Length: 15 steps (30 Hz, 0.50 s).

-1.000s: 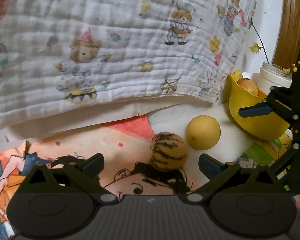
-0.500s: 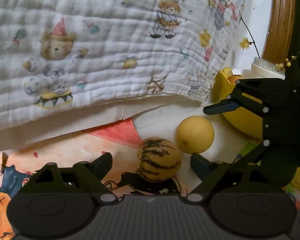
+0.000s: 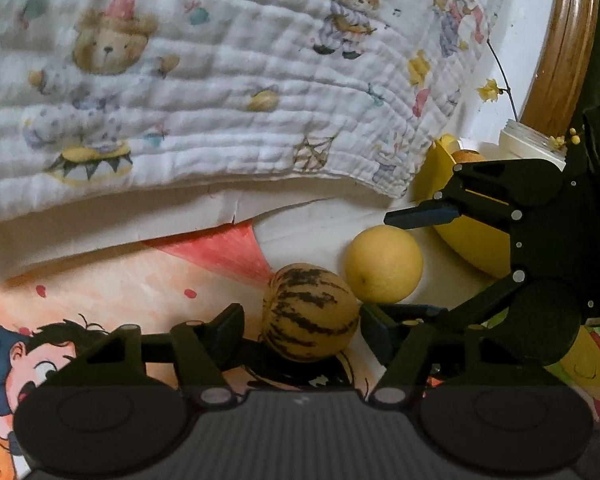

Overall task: Organize fruits
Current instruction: 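Grasp the yellow round fruit with the right tool while the left tool grasps the striped melon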

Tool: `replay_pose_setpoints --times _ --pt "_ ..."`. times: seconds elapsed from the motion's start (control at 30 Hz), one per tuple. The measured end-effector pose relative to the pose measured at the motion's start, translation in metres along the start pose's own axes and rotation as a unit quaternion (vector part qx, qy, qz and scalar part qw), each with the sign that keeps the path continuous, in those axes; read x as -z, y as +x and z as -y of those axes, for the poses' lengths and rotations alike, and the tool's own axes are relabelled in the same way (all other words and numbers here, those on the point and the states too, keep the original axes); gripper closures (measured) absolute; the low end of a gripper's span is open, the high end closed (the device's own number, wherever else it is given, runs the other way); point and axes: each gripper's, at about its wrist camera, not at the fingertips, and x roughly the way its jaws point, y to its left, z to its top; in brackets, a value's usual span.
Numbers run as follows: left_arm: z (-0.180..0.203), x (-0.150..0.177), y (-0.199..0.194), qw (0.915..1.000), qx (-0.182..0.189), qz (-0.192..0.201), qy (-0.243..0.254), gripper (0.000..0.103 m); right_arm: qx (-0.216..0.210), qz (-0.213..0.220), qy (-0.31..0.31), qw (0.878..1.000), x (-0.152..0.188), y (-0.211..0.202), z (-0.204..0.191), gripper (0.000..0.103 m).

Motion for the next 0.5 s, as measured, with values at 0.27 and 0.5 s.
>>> replay_pose_setpoints --times 0.27,0.5 --pt "-0.002 0.002 0.001 0.9998 0.011 -0.002 -0.015 0.047 0.006 0.003 0.01 1.0 0.005 -0.004 0.002 0.042" --pt "-0.002 0.002 -0.004 0.9998 0.009 -0.003 -0.02 0.048 0.028 0.015 0.015 0.999 0.014 -0.012 -0.009 0.043"
